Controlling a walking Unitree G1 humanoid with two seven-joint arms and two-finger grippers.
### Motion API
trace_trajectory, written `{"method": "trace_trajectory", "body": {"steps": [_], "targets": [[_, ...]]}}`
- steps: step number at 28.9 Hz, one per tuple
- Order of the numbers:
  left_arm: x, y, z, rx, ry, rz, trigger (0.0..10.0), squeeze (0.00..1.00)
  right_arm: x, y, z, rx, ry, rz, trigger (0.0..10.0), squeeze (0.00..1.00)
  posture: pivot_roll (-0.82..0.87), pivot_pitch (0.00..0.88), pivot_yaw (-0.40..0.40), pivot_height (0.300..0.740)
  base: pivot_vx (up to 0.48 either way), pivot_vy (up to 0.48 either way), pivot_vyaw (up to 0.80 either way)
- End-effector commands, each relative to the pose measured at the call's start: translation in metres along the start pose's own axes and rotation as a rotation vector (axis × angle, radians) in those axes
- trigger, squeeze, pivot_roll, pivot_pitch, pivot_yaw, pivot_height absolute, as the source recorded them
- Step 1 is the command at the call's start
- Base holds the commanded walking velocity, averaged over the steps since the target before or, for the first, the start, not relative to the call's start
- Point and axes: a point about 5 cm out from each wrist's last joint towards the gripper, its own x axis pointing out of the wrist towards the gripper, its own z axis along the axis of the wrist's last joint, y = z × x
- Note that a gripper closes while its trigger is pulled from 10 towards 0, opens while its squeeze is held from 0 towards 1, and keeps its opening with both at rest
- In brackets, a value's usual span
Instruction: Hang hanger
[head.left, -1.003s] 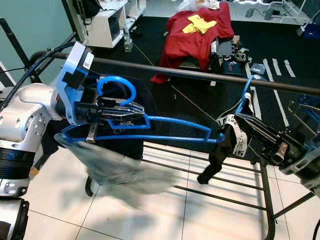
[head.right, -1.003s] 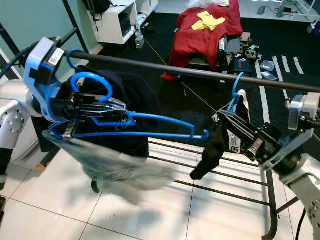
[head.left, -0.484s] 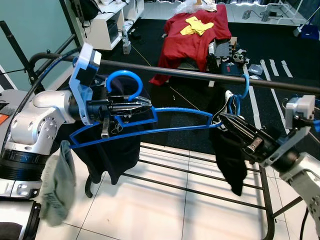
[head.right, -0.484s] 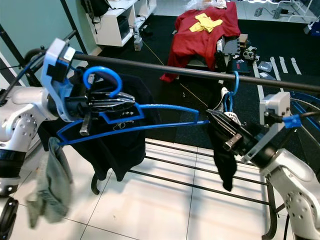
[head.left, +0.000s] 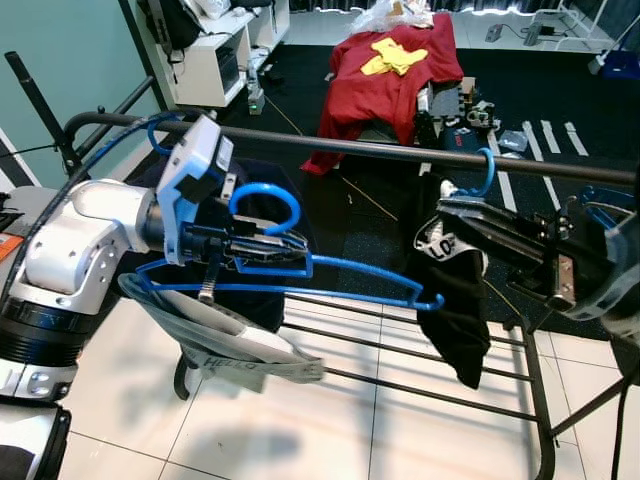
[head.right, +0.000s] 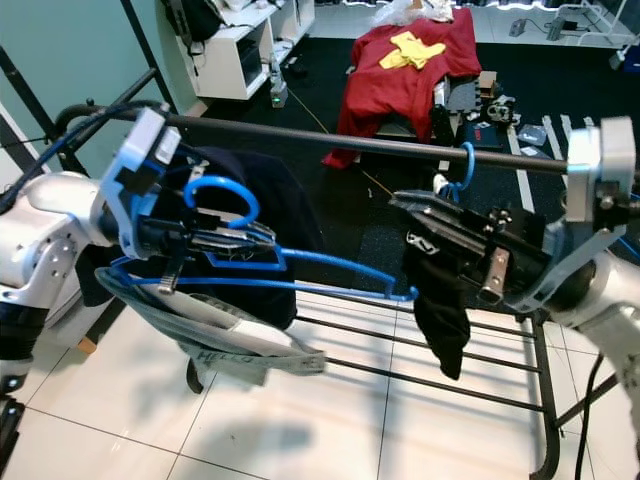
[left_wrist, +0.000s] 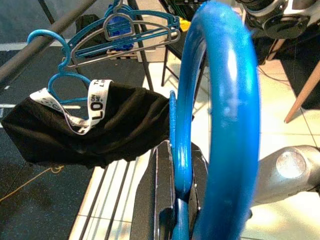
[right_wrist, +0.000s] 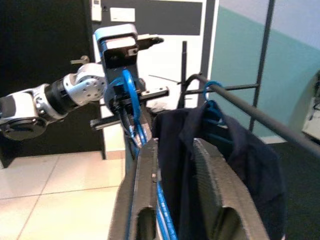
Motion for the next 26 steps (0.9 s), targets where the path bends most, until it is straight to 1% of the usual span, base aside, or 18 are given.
{"method": "trace_trajectory", "body": {"steps": [1,2,3,4,5,6,8,11,12,13,14,19,21,22,23,24,26], "targets": [[0.009,0.001,0.008,0.058,0.019,-0.057,10.0,0.00,0.014,0.008,-0.014,-0.019,0.151,0.122,10.0,1.00,-0.09,0.044,0.057,0.740,0.000,0.000,0.00],[0.013,0.002,0.010,0.071,0.017,-0.075,10.0,0.00,0.019,0.010,-0.021,-0.023,0.204,0.165,10.0,1.00,-0.09,0.043,0.059,0.740,0.000,0.000,0.00],[0.016,0.003,0.011,0.078,0.016,-0.086,10.0,0.00,0.022,0.011,-0.025,-0.025,0.233,0.190,10.0,1.00,-0.09,0.043,0.059,0.740,0.000,0.000,0.00],[0.016,0.003,0.011,0.078,0.016,-0.086,10.0,0.00,0.022,0.011,-0.025,-0.025,0.233,0.190,10.0,1.00,-0.09,0.043,0.059,0.740,0.000,0.000,0.00],[0.021,0.005,0.013,0.096,0.010,-0.102,10.0,0.00,0.031,0.007,-0.034,-0.063,0.283,0.201,10.0,1.00,-0.09,0.037,0.066,0.740,0.000,0.000,0.00],[0.021,0.005,0.013,0.096,0.010,-0.102,10.0,0.00,0.031,0.007,-0.034,-0.063,0.283,0.201,10.0,1.00,-0.09,0.037,0.066,0.740,0.000,0.000,0.00],[0.025,0.006,0.015,0.121,0.013,-0.128,10.0,0.00,0.041,-0.003,-0.040,-0.123,0.327,0.177,10.0,1.00,-0.09,0.021,0.070,0.740,0.000,0.000,0.00],[0.026,0.006,0.015,0.128,0.013,-0.137,10.0,0.00,0.044,-0.006,-0.041,-0.140,0.337,0.166,10.0,1.00,-0.09,0.021,0.070,0.740,0.000,0.000,0.00],[0.028,0.005,0.016,0.138,0.014,-0.154,10.0,0.00,0.049,-0.009,-0.042,-0.159,0.340,0.156,10.0,0.45,-0.09,0.010,0.072,0.740,0.000,0.000,0.00],[0.030,0.004,0.017,0.145,0.012,-0.171,10.0,0.00,0.054,-0.011,-0.042,-0.170,0.336,0.149,10.0,0.00,-0.09,0.008,0.074,0.740,0.000,0.000,0.00],[0.032,0.004,0.018,0.149,0.011,-0.182,10.0,0.00,0.057,-0.011,-0.043,-0.176,0.331,0.146,10.0,0.00,-0.09,0.008,0.074,0.740,0.000,0.000,0.00],[0.036,0.002,0.021,0.162,0.003,-0.205,10.0,0.00,0.062,-0.013,-0.045,-0.177,0.340,0.157,10.0,0.00,-0.08,0.000,0.075,0.740,0.000,0.000,0.00],[0.039,0.002,0.023,0.174,0.000,-0.213,10.0,0.00,0.064,-0.010,-0.049,-0.163,0.366,0.195,10.0,0.00,-0.08,0.003,0.073,0.740,0.000,0.000,0.00],[0.039,0.002,0.023,0.174,0.000,-0.213,10.0,0.00,0.064,-0.010,-0.049,-0.163,0.366,0.195,10.0,0.00,-0.08,0.003,0.073,0.740,0.000,0.000,0.00],[0.039,0.003,0.024,0.180,-0.001,-0.215,10.0,0.00,0.063,-0.006,-0.051,-0.138,0.375,0.234,10.0,0.00,-0.08,0.006,0.072,0.740,0.000,0.000,0.00],[0.039,0.003,0.024,0.180,-0.001,-0.215,10.0,0.00,0.063,-0.006,-0.051,-0.138,0.375,0.234,10.0,0.00,-0.08,0.006,0.072,0.740,0.000,0.000,0.00],[0.040,0.004,0.026,0.196,0.000,-0.210,10.0,0.00,0.062,0.002,-0.053,-0.102,0.380,0.300,10.0,0.00,-0.08,0.005,0.074,0.740,0.000,0.000,0.00]]}}
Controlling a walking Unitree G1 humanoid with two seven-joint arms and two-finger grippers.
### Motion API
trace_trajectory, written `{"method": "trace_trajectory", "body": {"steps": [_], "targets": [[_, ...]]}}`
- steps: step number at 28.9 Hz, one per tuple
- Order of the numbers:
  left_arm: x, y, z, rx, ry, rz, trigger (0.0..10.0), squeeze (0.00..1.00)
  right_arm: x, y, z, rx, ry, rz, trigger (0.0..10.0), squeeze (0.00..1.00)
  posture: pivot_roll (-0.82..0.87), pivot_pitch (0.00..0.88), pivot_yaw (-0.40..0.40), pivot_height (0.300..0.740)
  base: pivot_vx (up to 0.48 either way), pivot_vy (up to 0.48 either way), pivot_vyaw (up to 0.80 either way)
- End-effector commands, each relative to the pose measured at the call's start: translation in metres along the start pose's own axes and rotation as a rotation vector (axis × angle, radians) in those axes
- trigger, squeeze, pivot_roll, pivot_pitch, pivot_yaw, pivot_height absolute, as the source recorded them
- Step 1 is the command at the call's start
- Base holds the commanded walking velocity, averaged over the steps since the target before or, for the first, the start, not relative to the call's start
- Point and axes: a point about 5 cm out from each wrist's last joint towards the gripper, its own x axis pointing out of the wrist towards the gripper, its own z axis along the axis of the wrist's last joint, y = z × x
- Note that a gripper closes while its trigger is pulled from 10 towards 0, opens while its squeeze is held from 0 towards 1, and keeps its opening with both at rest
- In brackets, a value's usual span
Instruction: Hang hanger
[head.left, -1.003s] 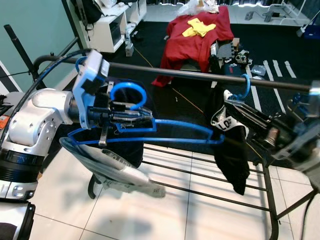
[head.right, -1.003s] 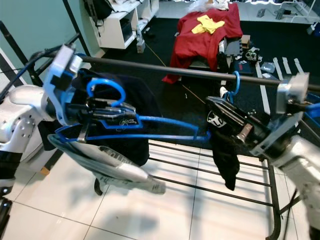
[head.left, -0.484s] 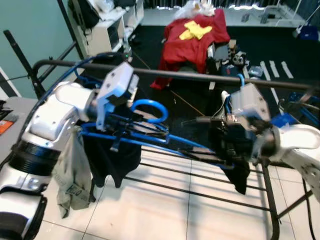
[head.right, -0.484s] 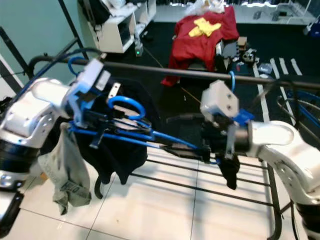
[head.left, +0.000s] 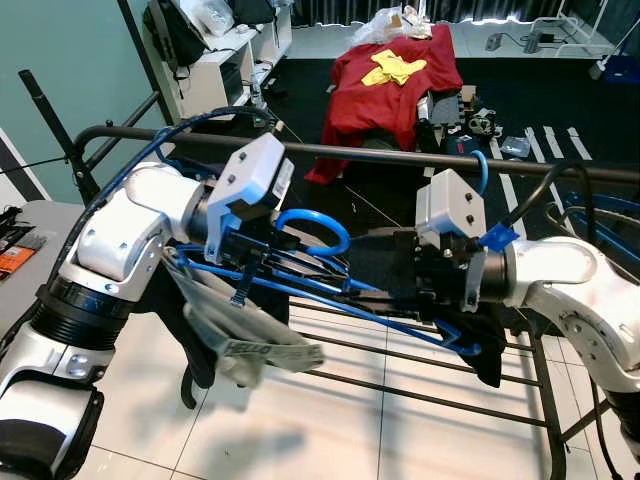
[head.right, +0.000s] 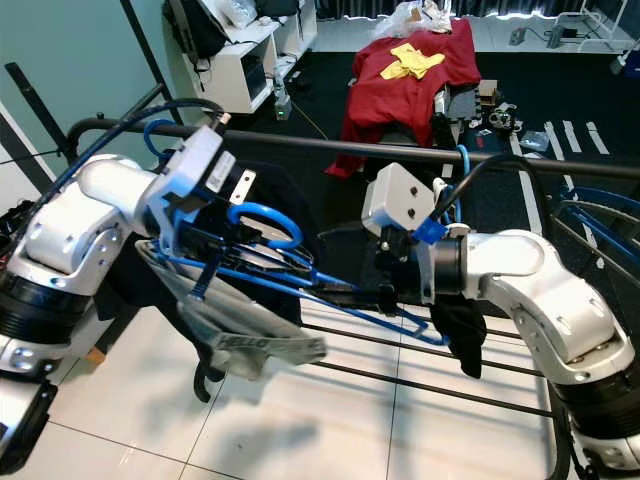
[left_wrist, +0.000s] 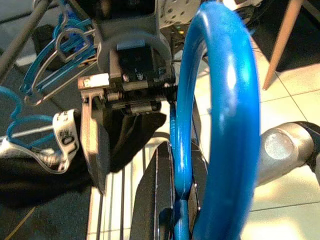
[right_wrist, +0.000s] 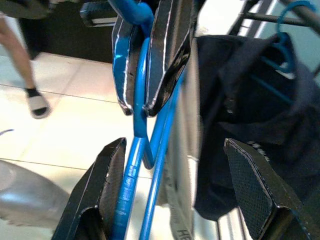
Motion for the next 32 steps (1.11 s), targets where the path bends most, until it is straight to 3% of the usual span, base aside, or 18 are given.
{"method": "trace_trajectory", "body": {"steps": [1,6,10,15,19,24,32], "targets": [[0.001,0.003,0.005,0.048,0.016,-0.008,10.0,0.00,0.003,0.009,0.002,0.023,-0.017,0.085,10.0,0.00,-0.08,0.003,0.076,0.740,0.000,0.000,0.00],[0.001,0.006,0.000,0.060,0.048,0.019,10.0,0.00,-0.003,0.004,0.010,0.033,-0.087,0.060,10.0,0.00,-0.09,0.000,0.082,0.740,0.000,0.000,0.00],[-0.004,0.014,-0.009,0.078,0.114,0.099,10.0,0.00,-0.028,-0.015,0.027,0.040,-0.231,-0.058,10.0,0.00,-0.09,0.000,0.083,0.740,0.000,0.000,0.00],[-0.010,0.018,-0.014,0.082,0.149,0.137,10.0,0.00,-0.047,-0.021,0.028,0.037,-0.241,-0.111,10.0,0.00,-0.09,0.000,0.081,0.740,0.000,0.000,0.00],[-0.015,0.020,-0.015,0.085,0.167,0.157,10.0,0.00,-0.058,-0.019,0.027,0.055,-0.215,-0.079,10.0,0.00,-0.09,0.000,0.081,0.740,0.000,0.000,0.00],[-0.017,0.023,-0.013,0.103,0.160,0.162,10.0,0.00,-0.042,-0.006,0.012,0.078,-0.103,0.014,10.0,0.00,-0.10,0.000,0.079,0.740,0.000,0.000,0.00],[-0.007,0.023,-0.009,0.129,0.110,0.140,10.0,0.00,-0.025,-0.012,0.003,0.055,-0.058,0.001,10.0,0.00,-0.10,0.000,0.076,0.740,0.000,0.000,0.00]]}}
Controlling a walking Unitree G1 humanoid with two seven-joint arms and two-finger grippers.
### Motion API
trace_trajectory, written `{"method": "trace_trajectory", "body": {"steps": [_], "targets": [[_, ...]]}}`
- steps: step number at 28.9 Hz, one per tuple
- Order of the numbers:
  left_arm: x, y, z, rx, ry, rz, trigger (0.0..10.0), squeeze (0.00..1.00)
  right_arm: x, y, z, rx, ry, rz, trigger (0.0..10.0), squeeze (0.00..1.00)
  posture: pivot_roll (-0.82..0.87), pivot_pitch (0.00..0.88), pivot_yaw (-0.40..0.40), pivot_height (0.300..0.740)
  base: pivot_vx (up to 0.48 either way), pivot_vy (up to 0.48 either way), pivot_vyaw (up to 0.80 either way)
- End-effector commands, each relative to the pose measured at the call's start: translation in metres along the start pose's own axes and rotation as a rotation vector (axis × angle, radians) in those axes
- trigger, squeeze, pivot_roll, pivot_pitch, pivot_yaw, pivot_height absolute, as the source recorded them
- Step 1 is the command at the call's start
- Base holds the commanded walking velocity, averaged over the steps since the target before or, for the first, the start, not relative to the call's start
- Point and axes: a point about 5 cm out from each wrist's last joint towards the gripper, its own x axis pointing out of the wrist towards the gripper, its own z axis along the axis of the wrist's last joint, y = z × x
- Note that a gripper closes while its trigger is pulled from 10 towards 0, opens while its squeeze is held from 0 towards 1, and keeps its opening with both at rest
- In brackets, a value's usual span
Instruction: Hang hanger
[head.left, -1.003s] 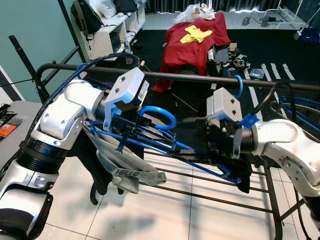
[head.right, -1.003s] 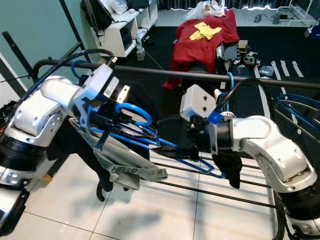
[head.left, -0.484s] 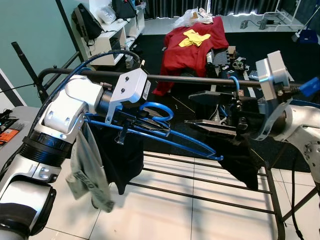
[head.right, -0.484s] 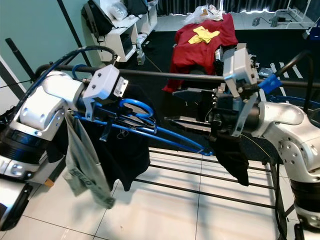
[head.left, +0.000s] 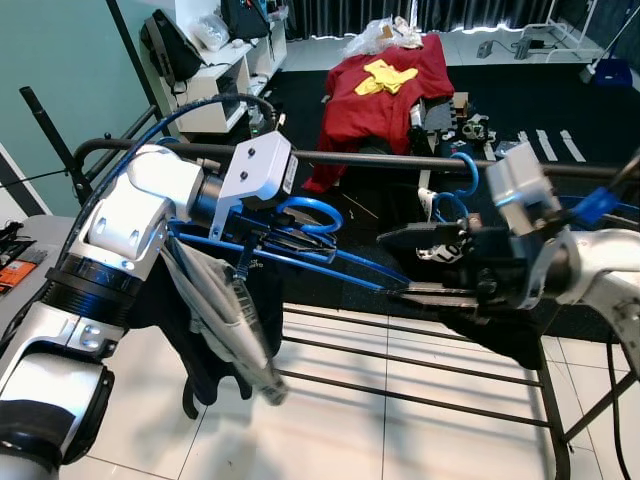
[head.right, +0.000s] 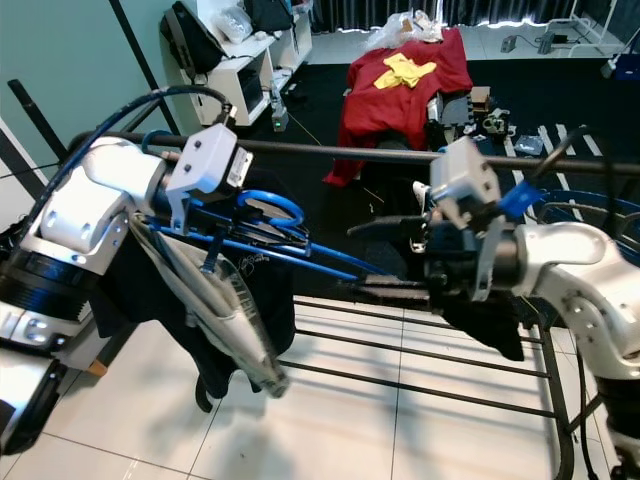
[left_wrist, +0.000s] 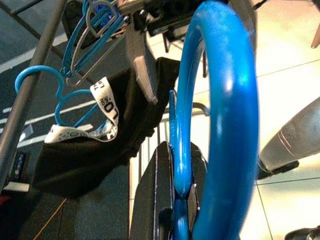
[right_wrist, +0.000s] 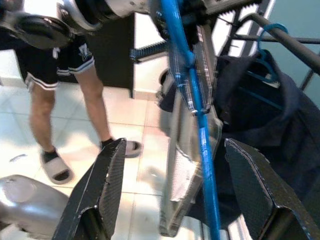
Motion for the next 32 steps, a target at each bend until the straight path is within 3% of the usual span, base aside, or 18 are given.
{"method": "trace_trajectory", "body": {"steps": [1,7,8,10,11,22,32], "targets": [[-0.001,0.002,0.006,0.029,-0.011,-0.006,10.0,0.00,0.006,0.000,-0.001,-0.019,0.018,0.009,10.0,0.00,-0.10,0.000,0.076,0.740,0.000,0.000,0.00],[0.001,0.000,0.010,0.033,-0.038,-0.010,10.0,0.00,0.012,0.002,-0.006,-0.014,0.042,0.019,10.0,0.00,-0.09,0.000,0.074,0.740,0.000,0.000,0.00],[0.002,-0.001,0.011,0.032,-0.048,-0.011,10.0,0.00,0.014,0.002,-0.008,-0.012,0.052,0.022,8.2,0.00,-0.09,0.000,0.074,0.740,0.000,0.000,0.00],[0.002,-0.001,0.012,0.032,-0.054,-0.011,10.0,0.00,0.015,0.003,-0.009,-0.012,0.059,0.024,8.2,0.00,-0.09,0.000,0.074,0.740,0.000,0.000,0.00],[0.003,-0.001,0.013,0.034,-0.062,-0.013,10.0,0.00,0.016,0.002,-0.010,-0.012,0.063,0.021,0.0,0.00,-0.09,0.000,0.073,0.740,0.000,0.000,0.00],[0.008,-0.001,0.019,0.036,-0.106,-0.028,10.0,0.00,0.019,-0.003,-0.007,-0.023,0.038,-0.009,0.0,0.00,-0.10,0.000,0.074,0.740,0.000,0.000,0.00],[0.014,-0.011,0.025,0.017,-0.163,-0.072,10.0,0.00,0.021,-0.004,-0.004,-0.031,0.006,-0.028,0.0,0.00,-0.10,0.000,0.075,0.740,0.000,0.000,0.00]]}}
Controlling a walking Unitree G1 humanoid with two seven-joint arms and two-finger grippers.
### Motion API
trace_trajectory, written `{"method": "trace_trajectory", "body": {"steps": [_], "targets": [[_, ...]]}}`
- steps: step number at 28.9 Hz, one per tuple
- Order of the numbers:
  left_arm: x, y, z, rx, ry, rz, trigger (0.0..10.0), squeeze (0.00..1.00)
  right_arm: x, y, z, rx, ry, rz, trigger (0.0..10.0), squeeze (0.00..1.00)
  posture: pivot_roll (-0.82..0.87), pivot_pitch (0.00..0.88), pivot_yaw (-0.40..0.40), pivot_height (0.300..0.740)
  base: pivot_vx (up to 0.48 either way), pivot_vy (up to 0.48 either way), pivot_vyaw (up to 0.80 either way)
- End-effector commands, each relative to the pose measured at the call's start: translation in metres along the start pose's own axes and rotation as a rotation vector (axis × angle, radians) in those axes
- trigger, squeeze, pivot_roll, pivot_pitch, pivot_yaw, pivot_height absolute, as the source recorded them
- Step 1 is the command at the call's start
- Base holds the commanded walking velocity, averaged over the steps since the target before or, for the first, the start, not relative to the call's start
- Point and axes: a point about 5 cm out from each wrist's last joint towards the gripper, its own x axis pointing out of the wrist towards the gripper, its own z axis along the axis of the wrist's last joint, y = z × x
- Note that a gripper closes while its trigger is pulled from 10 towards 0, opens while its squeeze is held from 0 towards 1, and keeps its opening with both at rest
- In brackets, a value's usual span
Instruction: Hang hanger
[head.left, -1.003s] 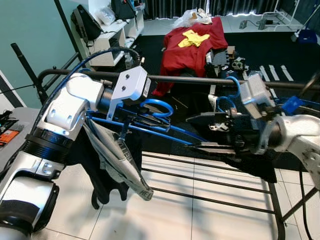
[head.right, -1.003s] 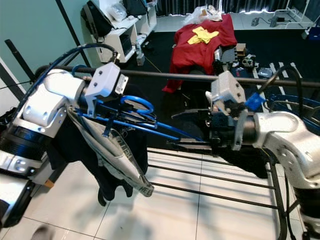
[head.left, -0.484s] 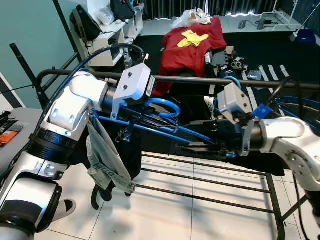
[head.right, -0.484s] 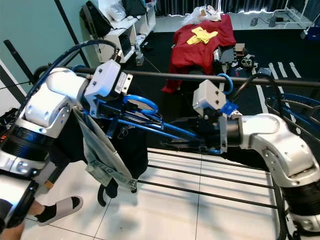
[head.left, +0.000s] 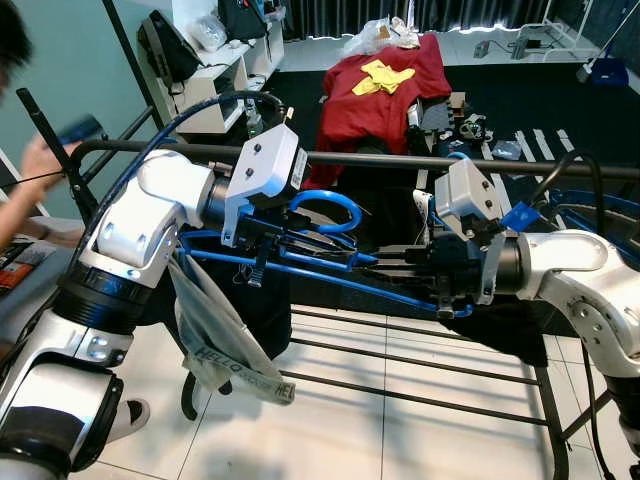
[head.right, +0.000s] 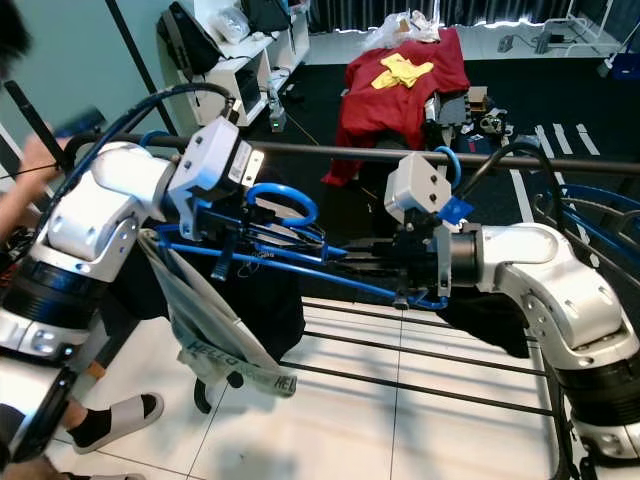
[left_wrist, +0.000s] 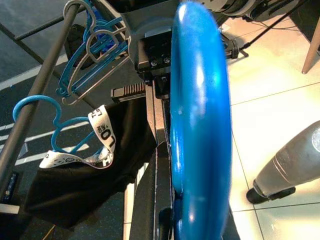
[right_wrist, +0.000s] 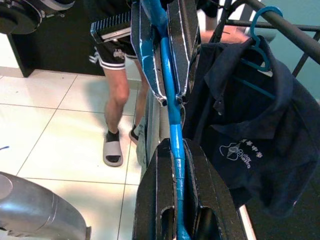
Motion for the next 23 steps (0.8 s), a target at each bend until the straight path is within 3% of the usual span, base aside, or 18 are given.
{"method": "trace_trajectory", "body": {"steps": [1,2,3,4,5,10,12,20,21,22,23], "targets": [[0.010,-0.004,0.015,0.049,-0.086,-0.062,10.0,0.00,0.006,0.001,0.006,-0.012,-0.037,0.011,0.0,0.00,-0.10,0.000,0.075,0.740,0.000,0.000,0.00],[0.010,-0.004,0.015,0.049,-0.086,-0.062,10.0,0.00,0.006,0.001,0.006,-0.012,-0.037,0.011,0.0,0.00,-0.10,0.000,0.075,0.740,0.000,0.000,0.00],[0.011,-0.003,0.018,0.016,-0.122,-0.060,10.0,0.20,0.006,0.000,0.006,-0.014,-0.038,0.005,0.0,0.00,-0.09,0.000,0.075,0.740,0.000,0.000,0.00],[0.011,-0.003,0.018,0.016,-0.122,-0.060,10.0,0.20,0.006,0.000,0.006,-0.014,-0.038,0.005,0.0,0.00,-0.09,0.000,0.075,0.740,0.000,0.000,0.00],[0.011,-0.002,0.018,-0.011,-0.135,-0.059,10.0,1.00,0.006,0.000,0.006,-0.014,-0.039,0.003,0.0,0.00,-0.09,0.000,0.075,0.740,0.000,0.000,0.00],[0.009,0.000,0.016,-0.033,-0.131,-0.048,10.0,1.00,0.006,0.000,0.007,-0.013,-0.045,-0.002,0.0,0.00,-0.09,0.000,0.075,0.740,0.000,0.000,0.00],[-0.005,0.014,0.020,-0.017,-0.137,0.065,10.0,1.00,0.003,-0.002,0.008,-0.014,-0.062,-0.025,0.0,0.00,-0.09,0.000,0.076,0.740,0.000,0.000,0.00],[-0.039,0.036,0.035,0.015,-0.202,0.276,10.0,1.00,-0.005,-0.005,0.013,-0.020,-0.094,-0.084,0.0,0.00,-0.09,0.000,0.075,0.740,0.000,0.000,0.00],[-0.053,0.041,0.040,0.017,-0.239,0.360,10.0,1.00,-0.009,-0.006,0.014,-0.021,-0.110,-0.113,0.0,0.00,-0.09,0.000,0.077,0.740,0.000,0.000,0.00],[-0.053,0.041,0.040,0.017,-0.239,0.360,10.0,1.00,-0.009,-0.006,0.014,-0.021,-0.110,-0.113,0.0,0.00,-0.09,0.000,0.077,0.740,0.000,0.000,0.00],[-0.066,0.045,0.045,0.017,-0.279,0.436,10.0,1.00,-0.013,-0.007,0.016,-0.022,-0.126,-0.142,0.0,0.00,-0.09,0.000,0.077,0.740,0.000,0.000,0.00]]}}
